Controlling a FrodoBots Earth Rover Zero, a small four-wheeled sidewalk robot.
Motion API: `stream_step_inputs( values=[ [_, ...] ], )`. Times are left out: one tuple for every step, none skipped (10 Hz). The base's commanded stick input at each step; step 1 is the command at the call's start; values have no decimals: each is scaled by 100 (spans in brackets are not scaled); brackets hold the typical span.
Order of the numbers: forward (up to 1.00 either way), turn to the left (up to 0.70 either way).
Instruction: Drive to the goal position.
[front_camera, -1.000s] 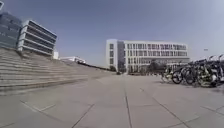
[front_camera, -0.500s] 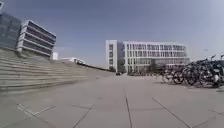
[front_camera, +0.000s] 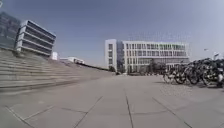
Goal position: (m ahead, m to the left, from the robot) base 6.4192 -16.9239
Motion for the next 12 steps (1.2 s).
stream_step_inputs(
  values=[
    [50,0],
    [50,0],
    [50,0],
    [50,0],
    [50,0],
    [50,0],
    [50,0],
    [50,0],
    [50,0],
    [50,0],
    [50,0],
    [50,0]
  ],
)
